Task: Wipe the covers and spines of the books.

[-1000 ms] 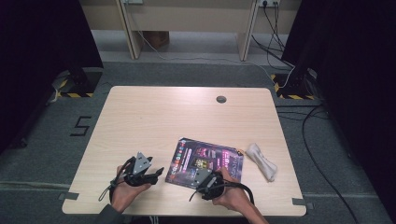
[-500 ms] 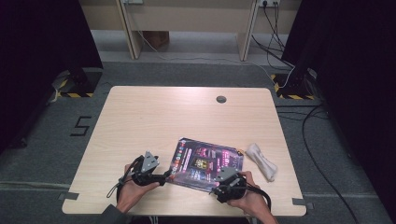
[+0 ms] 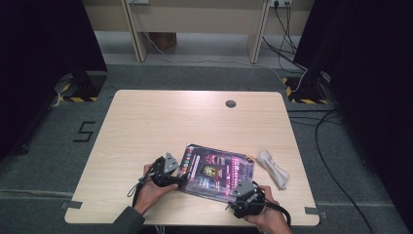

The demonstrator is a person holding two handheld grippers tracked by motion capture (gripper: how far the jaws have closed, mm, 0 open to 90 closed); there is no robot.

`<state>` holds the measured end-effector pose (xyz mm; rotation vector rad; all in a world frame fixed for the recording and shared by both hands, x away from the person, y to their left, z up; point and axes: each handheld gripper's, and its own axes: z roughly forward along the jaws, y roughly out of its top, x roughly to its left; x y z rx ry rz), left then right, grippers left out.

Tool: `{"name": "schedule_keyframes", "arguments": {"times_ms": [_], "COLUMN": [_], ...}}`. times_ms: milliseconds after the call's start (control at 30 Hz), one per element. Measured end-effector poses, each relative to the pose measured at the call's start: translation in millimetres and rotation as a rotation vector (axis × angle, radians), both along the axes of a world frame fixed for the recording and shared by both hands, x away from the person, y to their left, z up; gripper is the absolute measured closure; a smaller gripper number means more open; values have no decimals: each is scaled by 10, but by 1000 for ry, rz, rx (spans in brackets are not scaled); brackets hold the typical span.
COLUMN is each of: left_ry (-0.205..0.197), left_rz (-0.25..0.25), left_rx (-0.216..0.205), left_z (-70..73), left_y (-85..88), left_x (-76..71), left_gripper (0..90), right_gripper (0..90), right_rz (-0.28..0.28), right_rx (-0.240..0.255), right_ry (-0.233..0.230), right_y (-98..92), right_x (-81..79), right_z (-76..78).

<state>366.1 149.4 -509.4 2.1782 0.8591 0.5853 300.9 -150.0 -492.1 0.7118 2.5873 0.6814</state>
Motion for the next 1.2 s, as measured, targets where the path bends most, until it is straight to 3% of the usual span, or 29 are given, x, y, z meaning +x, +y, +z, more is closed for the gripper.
{"name": "schedule_keyframes", "arguments": {"times_ms": [233, 433, 633, 767, 967, 1033, 1133, 1200], "left_ry": [12, 68, 86, 122, 114, 111, 120, 104], "left_rz": [-52, -75, -77, -72, -80, -70, -58, -48], "left_rx": [32, 7, 0, -43, -19, -26, -58, -49], "left_z": [28, 44, 50, 40, 55, 44, 20, 23], "left_y": [-3, 54, 66, 74, 22, 54, 108, 132], "left_x": [-124, -280, -420, -482, -523, -493, -431, -399], "left_gripper": [371, 469, 522, 542, 531, 454, 333, 301], "right_gripper": [279, 277, 284, 286, 299, 319, 313, 311], "right_rz": [-42, -74, -93, -108, -133, -142, -151, -166], "right_rx": [2, 4, -30, -36, -34, -5, 83, 141], "right_ry": [-4, -15, -34, -45, -55, -38, 8, 43], "right_y": [-57, -53, 34, 109, 176, 170, 124, 90], "right_x": [88, 298, 579, 769, 927, 912, 882, 846], "right_z": [13, 47, 63, 61, 54, 56, 64, 64]}}
